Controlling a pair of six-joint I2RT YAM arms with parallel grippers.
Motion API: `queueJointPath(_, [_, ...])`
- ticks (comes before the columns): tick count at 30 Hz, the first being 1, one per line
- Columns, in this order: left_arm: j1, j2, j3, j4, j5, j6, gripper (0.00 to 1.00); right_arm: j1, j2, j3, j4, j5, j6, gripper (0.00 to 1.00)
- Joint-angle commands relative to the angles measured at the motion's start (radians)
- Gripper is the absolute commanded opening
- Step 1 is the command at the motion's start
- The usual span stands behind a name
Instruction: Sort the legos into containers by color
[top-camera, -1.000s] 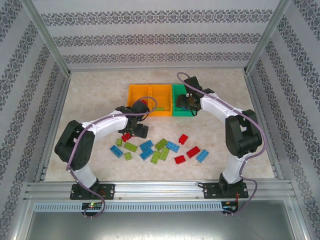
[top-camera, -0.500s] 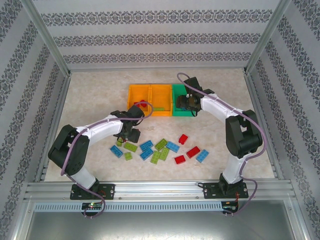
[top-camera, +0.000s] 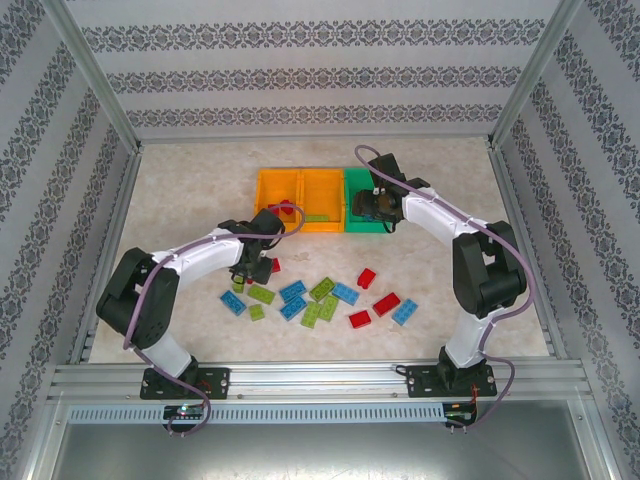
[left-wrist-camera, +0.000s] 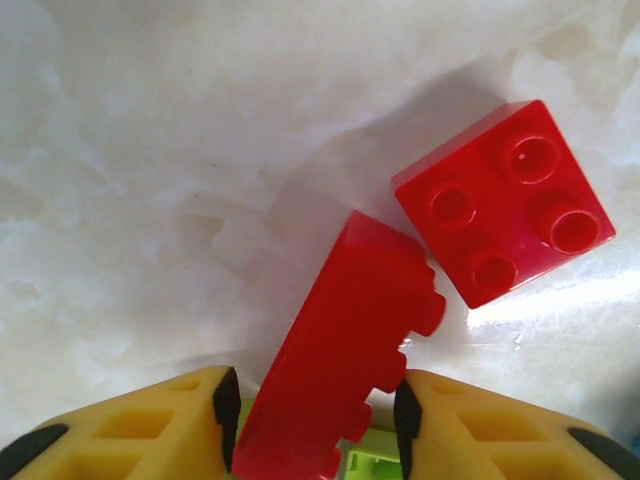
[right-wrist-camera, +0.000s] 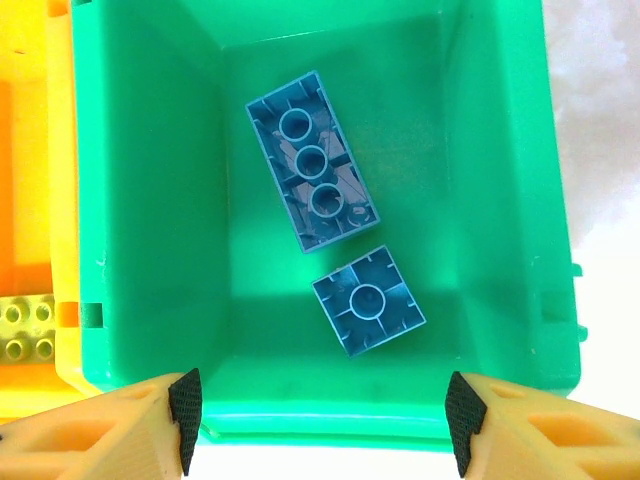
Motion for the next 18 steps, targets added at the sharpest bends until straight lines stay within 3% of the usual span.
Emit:
queueJointPath(1, [0.014,0.028,0.02,-0.009,0.026,0.033,0.42,-0.015,-0.04,-0.007,-0.021,0.022,-0.021,0.69])
queueJointPath(4, [0.018,0.031,0.022,-0.009,0.036,0.035,0.4,-0.019,-0.043,-0.007,-0.023,0.025,-0.024,0.68])
queueJointPath(11, [0.034,0.01,0.029,-0.003,0.034,0.002,0.19,-0.022,-0.063,-0.021,-0.012,0.028,-0.02,0.69])
queueJointPath(18, [0.042,-0.035,0.111,-0.04,-0.007,-0.012,0.11,-0.02,-0.115,-0.054,-0.007,0.031,-0.027,0.69])
